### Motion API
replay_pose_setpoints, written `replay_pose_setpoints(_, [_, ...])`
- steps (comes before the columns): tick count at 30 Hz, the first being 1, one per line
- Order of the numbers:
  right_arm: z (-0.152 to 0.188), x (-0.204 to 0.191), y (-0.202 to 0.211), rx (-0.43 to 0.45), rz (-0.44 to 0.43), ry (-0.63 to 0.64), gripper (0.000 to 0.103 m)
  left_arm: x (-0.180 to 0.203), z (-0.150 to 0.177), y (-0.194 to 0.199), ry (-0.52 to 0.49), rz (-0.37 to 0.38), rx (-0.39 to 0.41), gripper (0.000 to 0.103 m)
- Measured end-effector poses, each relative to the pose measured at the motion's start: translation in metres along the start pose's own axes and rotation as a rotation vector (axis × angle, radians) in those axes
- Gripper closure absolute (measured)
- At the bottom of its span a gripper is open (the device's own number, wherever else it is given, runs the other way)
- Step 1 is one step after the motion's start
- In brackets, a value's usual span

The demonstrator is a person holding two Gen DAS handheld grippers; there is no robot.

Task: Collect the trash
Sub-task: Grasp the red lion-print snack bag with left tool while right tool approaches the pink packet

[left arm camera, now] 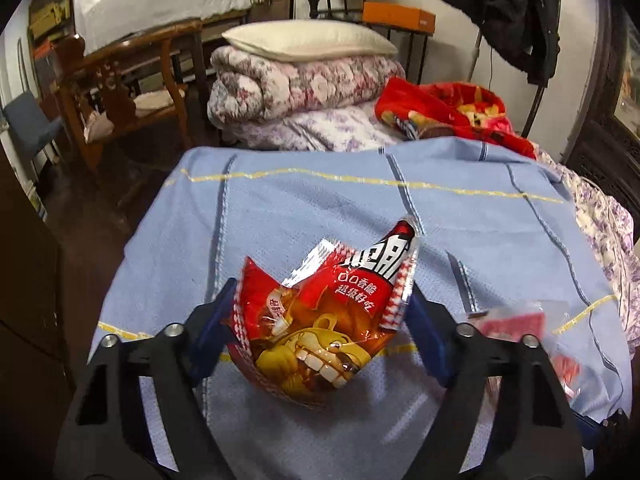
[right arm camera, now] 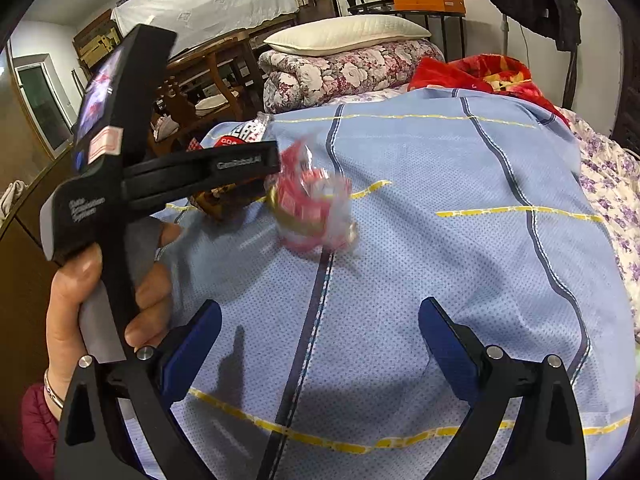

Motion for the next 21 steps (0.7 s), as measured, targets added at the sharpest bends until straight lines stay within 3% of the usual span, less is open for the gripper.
replay_pose_setpoints(3, [-0.001,0.001,0.0,0.003,-0.007,-0.006,0.006,-0.003,-0.006,0.018,-0.017,-0.031,0.077,0.033])
replay_pose_setpoints(13, [-0.001,0.001,-0.001,0.001,-0.004,-0.004,0.006,-0.023,-0.019,0.06,0.104,0.009,0.217,0.033])
replay_pose_setpoints(21, [-0.02,0.006,-0.007,0.042,0.017,-0.024,0.006,-0.035,-0.014,0.057,0.139,0.003,0.197,0.033])
Point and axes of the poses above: each gripper's, at about its wrist camera, not at the fingertips, and y roughly against the way its jaws point, x to its right, z to its underside, the point moved 7 cm from there along -y, roughly the way its jaws point, and after that the axes turned 5 degrees about x, right-handed, at the moved point
